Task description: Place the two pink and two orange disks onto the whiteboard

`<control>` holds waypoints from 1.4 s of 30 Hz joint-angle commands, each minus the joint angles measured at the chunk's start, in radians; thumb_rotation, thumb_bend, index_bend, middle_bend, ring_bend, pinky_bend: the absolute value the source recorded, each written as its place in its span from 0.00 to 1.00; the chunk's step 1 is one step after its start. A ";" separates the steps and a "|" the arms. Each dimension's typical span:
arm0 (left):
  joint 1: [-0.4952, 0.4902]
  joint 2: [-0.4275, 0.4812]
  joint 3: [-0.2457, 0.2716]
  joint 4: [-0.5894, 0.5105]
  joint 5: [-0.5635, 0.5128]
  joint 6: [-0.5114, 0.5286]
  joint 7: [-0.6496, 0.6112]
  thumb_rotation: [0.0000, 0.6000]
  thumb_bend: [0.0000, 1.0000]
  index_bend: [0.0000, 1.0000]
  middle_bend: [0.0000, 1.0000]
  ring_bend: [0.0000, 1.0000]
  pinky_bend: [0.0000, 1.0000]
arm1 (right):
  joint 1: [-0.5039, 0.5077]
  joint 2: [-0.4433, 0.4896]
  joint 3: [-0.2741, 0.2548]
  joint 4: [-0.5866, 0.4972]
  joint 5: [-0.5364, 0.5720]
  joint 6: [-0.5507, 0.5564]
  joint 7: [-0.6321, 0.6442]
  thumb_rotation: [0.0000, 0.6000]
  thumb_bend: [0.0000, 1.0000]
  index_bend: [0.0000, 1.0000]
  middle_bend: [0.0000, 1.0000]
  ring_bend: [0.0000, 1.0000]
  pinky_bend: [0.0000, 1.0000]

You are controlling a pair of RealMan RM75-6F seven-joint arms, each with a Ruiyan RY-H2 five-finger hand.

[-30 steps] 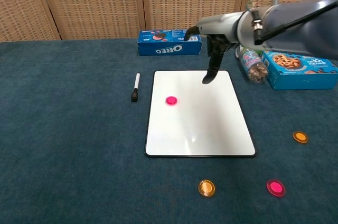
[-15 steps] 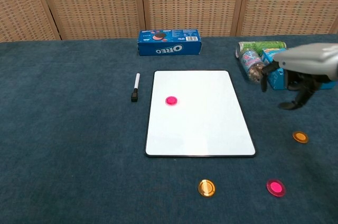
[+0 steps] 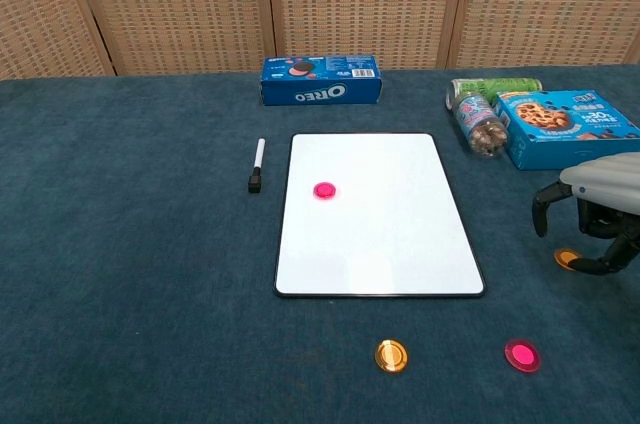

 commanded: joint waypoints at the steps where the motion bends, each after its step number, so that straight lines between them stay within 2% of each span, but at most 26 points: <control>1: 0.001 -0.002 -0.001 0.000 -0.001 0.004 0.003 1.00 0.00 0.00 0.00 0.00 0.00 | -0.020 -0.018 0.001 0.032 -0.038 0.015 0.017 1.00 0.36 0.38 0.97 1.00 1.00; 5: 0.002 -0.005 -0.001 0.000 0.002 0.009 0.007 1.00 0.00 0.00 0.00 0.00 0.00 | -0.047 -0.041 0.004 0.079 -0.087 0.029 0.067 1.00 0.36 0.38 0.97 1.00 1.00; 16: 0.007 -0.009 -0.001 0.000 0.006 0.022 0.017 1.00 0.00 0.00 0.00 0.00 0.00 | -0.082 -0.078 0.016 0.148 -0.126 -0.010 0.127 1.00 0.36 0.39 0.97 1.00 1.00; 42: 0.004 -0.016 0.002 -0.001 0.000 0.010 0.035 1.00 0.00 0.00 0.00 0.00 0.00 | -0.115 -0.088 0.061 0.238 -0.158 -0.057 0.142 1.00 0.36 0.39 0.97 1.00 1.00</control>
